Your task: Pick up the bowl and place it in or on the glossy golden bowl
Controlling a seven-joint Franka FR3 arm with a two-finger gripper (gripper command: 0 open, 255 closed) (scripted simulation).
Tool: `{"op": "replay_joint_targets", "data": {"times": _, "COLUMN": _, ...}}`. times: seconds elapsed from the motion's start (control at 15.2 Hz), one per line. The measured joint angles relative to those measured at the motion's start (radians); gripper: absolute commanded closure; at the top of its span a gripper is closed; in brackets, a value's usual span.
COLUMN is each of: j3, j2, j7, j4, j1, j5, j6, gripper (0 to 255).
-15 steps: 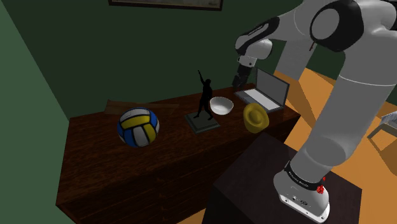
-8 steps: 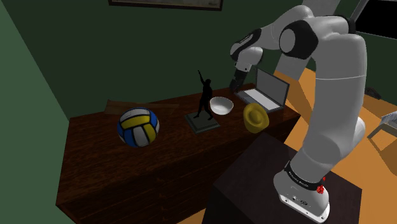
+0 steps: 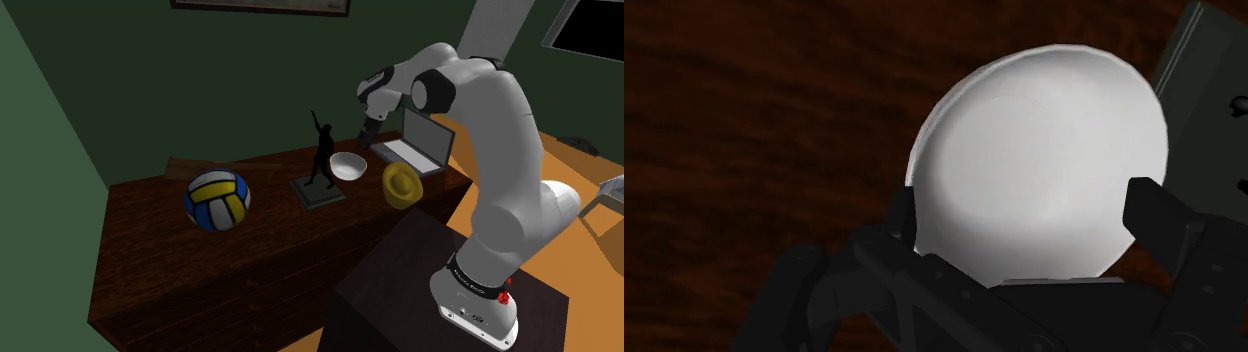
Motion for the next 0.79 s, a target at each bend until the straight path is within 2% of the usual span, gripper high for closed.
{"op": "replay_joint_targets", "data": {"times": 0.2, "j3": 0.023, "j2": 0.138, "j7": 0.005, "j4": 0.171, "j1": -0.049, "j5": 0.016, "j6": -0.033, "gripper": 0}}
{"op": "replay_joint_targets", "data": {"times": 0.33, "j3": 0.034, "j2": 0.240, "j7": 0.017, "j4": 0.331, "j1": -0.094, "j5": 0.017, "j6": -0.087, "gripper": 0}}
{"op": "replay_joint_targets", "data": {"times": 0.4, "j3": 0.038, "j2": 0.267, "j7": 0.020, "j4": 0.364, "j1": -0.101, "j5": 0.019, "j6": -0.092, "gripper": 0}}
{"op": "replay_joint_targets", "data": {"times": 0.53, "j3": 0.044, "j2": 0.297, "j7": 0.025, "j4": 0.391, "j1": -0.103, "j5": 0.022, "j6": -0.087, "gripper": 0}}
{"op": "replay_joint_targets", "data": {"times": 0.79, "j3": 0.051, "j2": 0.318, "j7": 0.018, "j4": 0.377, "j1": -0.098, "j5": 0.030, "j6": -0.052, "gripper": 0}}
